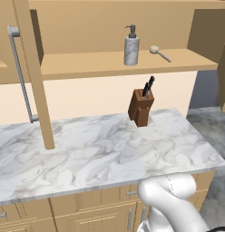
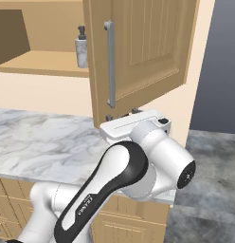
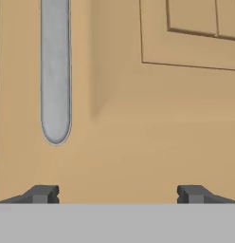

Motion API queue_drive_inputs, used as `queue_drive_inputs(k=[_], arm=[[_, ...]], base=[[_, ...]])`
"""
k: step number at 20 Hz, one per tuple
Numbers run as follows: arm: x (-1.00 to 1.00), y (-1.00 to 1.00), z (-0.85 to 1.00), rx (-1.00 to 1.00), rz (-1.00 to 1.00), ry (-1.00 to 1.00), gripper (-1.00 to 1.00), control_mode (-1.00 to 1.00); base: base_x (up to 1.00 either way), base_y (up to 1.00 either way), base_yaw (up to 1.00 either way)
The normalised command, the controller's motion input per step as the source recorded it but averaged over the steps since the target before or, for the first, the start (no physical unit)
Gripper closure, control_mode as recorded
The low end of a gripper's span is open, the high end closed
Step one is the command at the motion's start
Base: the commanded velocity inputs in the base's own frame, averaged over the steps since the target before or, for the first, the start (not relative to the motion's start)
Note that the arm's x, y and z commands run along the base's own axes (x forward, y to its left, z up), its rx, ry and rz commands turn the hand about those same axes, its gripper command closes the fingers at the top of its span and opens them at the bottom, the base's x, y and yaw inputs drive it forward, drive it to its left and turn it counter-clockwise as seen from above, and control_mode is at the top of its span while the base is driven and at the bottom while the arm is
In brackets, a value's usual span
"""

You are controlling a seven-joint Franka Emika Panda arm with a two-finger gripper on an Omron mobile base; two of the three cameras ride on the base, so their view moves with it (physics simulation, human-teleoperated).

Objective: Pick up the dish brush and soap dispenser from the sink, and place them back in the cabinet, and close the cabinet doors.

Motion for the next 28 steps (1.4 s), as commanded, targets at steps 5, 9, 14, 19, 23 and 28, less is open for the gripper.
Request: queue_drive_inputs(k=[5,9,14,19,23,28], arm=[[0.2,0.31,0.0,0.0,0.0,-0.01,-1.0,-1.0],[0.35,0.16,0.0,0.0,0.0,-0.01,-1.0,-1.0],[0.42,0.14,0.0,0.0,0.0,0.0,-1.0,-1.0],[0.32,0.23,0.0,0.0,0.0,0.0,-1.0,-1.0],[0.29,0.25,0.0,0.0,0.0,0.0,-1.0,-1.0],[0.29,0.28,0.0,0.0,-0.03,0.0,-1.0,-1.0]], base=[[0.0,0.0,0.0],[0.0,0.0,0.0],[0.0,0.0,0.0],[0.0,0.0,0.0],[0.0,0.0,0.0],[0.0,0.0,0.0]])
